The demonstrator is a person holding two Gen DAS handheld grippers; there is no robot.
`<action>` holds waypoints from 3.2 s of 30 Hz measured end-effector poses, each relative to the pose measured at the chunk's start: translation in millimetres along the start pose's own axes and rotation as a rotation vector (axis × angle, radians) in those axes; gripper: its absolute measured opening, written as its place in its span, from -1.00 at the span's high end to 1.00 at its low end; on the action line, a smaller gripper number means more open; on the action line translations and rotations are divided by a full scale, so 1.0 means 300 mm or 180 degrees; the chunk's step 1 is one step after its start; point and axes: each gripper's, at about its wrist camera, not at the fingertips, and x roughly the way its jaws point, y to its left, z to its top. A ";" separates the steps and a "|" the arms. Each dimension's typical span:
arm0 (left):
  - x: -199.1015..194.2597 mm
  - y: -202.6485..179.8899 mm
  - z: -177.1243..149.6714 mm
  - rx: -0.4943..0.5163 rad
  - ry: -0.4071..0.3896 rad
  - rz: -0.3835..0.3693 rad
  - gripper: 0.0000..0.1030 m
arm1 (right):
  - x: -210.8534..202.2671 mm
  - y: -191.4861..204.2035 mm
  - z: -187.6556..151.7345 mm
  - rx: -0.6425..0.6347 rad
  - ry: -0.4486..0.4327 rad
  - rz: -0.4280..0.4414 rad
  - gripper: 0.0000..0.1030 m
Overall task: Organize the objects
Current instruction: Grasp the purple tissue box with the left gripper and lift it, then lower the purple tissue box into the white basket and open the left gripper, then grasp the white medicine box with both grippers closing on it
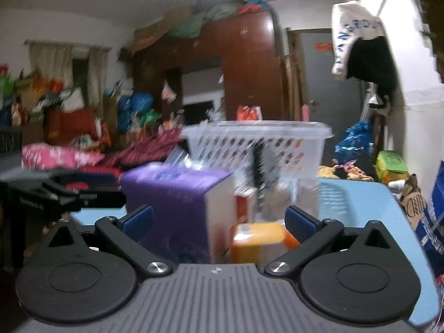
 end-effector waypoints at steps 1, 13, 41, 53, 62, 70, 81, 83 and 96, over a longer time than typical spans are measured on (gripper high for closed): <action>0.009 0.005 -0.008 -0.0017 0.0028 -0.0041 -0.94 | 0.010 0.003 -0.008 0.0003 0.0013 0.0034 -0.99; 0.058 0.016 -0.065 0.0087 0.0065 -0.0257 -0.20 | 0.031 0.043 -0.036 -0.0161 -0.0007 0.0196 -0.32; 0.311 0.130 0.635 0.0299 -0.0328 -0.0185 -0.12 | 0.158 -0.061 0.558 -0.0659 -0.0483 -0.0196 0.04; 0.884 0.376 0.574 -0.0650 0.1420 0.0001 -0.15 | 0.678 -0.332 0.478 0.0181 0.1013 -0.0074 0.04; 0.911 0.434 0.502 -0.0809 0.1706 0.0108 -0.15 | 0.778 -0.369 0.468 0.0342 0.1673 -0.0090 0.03; 0.607 0.373 0.547 -0.0686 0.0534 0.0075 -1.00 | 0.474 -0.360 0.550 0.0290 0.0457 -0.0427 -1.00; 0.241 0.127 0.239 -0.0281 -0.0080 0.0174 -1.00 | 0.036 -0.275 0.121 0.0406 -0.0154 -0.0502 -1.00; 0.204 0.118 0.180 -0.0346 -0.0115 0.0104 -1.00 | -0.017 -0.266 0.034 0.0450 -0.0163 -0.0540 -1.00; 0.163 0.096 0.006 -0.0331 -0.0061 0.0017 -1.00 | -0.023 -0.178 -0.015 0.0312 -0.0273 -0.0346 -1.00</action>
